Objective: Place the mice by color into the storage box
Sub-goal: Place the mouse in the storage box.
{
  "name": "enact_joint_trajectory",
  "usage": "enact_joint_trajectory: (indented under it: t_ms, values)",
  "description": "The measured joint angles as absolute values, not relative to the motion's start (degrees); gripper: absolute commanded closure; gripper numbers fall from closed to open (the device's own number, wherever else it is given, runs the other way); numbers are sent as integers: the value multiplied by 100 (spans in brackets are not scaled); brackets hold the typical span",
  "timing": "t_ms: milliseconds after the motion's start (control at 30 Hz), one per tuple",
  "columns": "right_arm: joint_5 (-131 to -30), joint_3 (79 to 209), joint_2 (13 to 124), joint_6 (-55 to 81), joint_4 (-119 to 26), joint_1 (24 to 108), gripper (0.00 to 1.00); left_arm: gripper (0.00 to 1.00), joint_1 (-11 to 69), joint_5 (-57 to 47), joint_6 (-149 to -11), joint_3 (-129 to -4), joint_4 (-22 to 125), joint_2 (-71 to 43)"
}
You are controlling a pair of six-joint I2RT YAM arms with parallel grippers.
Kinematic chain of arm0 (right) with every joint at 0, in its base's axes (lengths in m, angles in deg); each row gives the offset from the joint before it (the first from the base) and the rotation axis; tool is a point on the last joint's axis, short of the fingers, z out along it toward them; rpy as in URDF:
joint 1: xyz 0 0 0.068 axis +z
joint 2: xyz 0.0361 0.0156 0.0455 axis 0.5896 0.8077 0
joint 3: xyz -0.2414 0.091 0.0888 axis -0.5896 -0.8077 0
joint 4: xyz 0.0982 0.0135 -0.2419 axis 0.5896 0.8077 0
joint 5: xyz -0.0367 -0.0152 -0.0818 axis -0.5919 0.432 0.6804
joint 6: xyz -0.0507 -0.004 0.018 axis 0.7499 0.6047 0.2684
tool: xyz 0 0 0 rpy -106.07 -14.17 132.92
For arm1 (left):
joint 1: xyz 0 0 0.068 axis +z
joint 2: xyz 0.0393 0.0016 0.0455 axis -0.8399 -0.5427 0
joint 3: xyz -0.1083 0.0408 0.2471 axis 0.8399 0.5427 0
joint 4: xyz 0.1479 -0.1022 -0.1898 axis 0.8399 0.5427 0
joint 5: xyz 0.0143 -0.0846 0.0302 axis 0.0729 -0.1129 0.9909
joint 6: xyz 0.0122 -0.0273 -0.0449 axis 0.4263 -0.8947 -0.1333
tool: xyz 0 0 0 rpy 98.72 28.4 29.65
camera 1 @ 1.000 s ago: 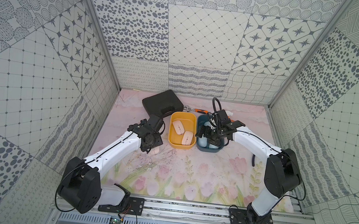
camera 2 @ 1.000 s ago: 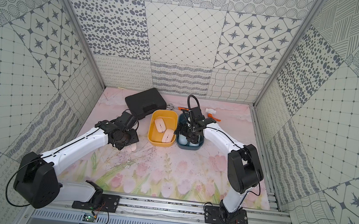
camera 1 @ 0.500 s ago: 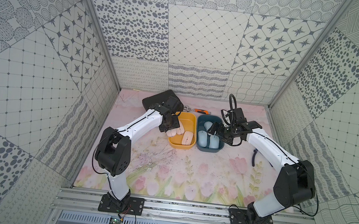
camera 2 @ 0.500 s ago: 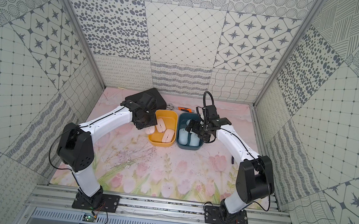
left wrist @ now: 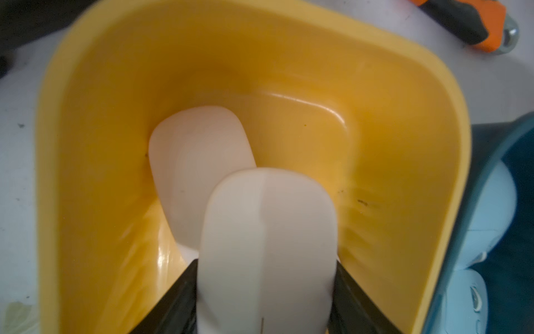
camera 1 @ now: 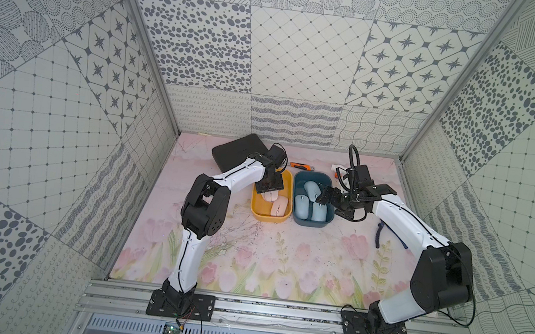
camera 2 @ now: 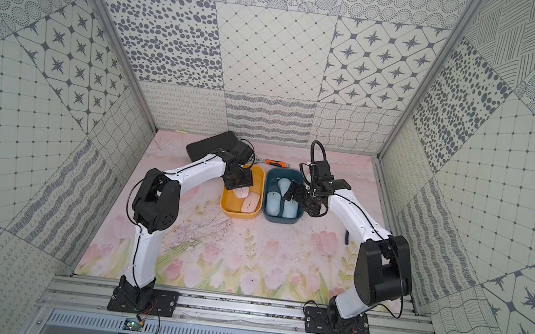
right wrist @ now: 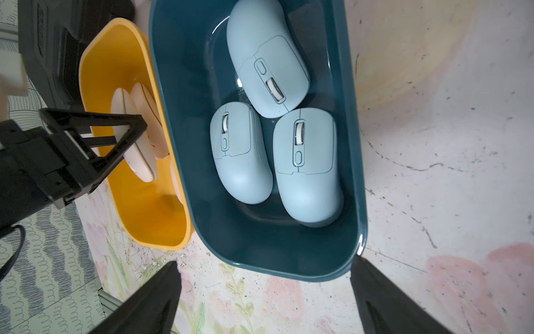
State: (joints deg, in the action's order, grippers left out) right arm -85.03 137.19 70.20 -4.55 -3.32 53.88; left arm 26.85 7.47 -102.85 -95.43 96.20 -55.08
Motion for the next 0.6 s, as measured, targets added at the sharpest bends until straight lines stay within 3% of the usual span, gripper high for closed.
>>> enact_joint_trajectory:
  t_ms: [300, 400, 600]
  values:
    - [-8514, 13719, 7026, -374, -334, 5299, 3, 26, 2676, 729, -10230, -9799, 9641, -5764]
    - [-8531, 13719, 7026, -357, -334, 5279, 3, 18, 2676, 734, -10204, -9856, 9670, -5779]
    - [-8540, 13719, 7026, -335, -319, 5249, 3, 16, 2676, 764, -10079, -10087, 9821, -5819]
